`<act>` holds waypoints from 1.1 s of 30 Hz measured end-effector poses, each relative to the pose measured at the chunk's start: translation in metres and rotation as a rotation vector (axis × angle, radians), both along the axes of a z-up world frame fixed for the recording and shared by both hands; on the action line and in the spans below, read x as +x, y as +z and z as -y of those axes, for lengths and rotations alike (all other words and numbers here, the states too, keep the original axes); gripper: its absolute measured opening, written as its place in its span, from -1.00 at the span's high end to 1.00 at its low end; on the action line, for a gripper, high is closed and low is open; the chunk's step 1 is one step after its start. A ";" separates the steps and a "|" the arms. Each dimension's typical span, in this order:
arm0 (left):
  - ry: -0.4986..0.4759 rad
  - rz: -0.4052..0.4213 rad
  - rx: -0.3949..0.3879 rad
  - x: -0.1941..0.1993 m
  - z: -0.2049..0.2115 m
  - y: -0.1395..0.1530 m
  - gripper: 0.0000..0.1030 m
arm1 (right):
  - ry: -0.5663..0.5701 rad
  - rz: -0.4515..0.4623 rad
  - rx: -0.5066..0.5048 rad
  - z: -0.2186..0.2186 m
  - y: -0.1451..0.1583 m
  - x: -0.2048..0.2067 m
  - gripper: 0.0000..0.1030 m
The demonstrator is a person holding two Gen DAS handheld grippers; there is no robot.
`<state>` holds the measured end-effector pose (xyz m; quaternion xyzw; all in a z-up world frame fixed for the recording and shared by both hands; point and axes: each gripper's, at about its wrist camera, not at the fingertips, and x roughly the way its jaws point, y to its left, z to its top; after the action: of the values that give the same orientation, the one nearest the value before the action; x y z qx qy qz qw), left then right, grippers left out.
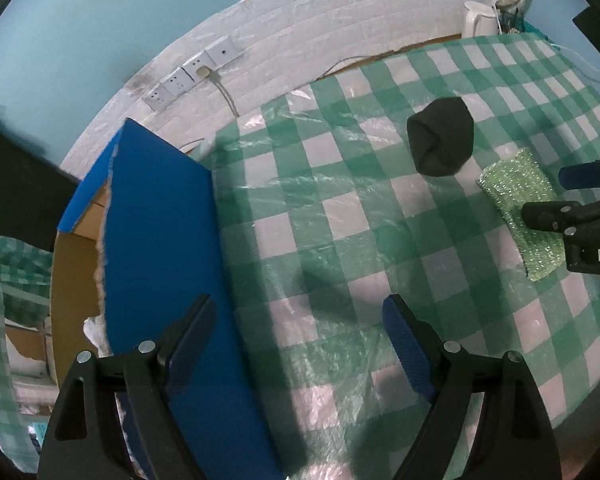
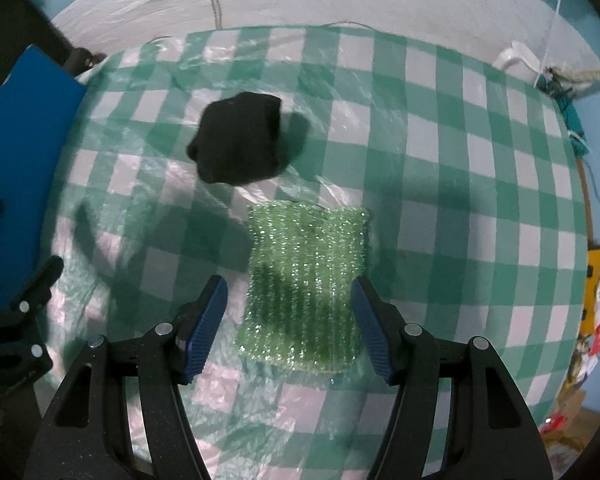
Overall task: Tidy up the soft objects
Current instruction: 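Grasp the green glittery scrubber with the right tool while the left tool grasps the black sponge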
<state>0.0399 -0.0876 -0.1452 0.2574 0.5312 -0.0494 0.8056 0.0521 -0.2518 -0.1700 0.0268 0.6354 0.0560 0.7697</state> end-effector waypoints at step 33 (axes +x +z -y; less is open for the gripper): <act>-0.023 -0.072 -0.074 0.047 0.038 -0.022 -0.66 | 0.019 0.047 -0.096 0.036 -0.019 0.017 0.81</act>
<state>0.0866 -0.1255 -0.1671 0.2316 0.5547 -0.0877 0.7944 0.0692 -0.2880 -0.1892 -0.0177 0.6192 0.0334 0.7843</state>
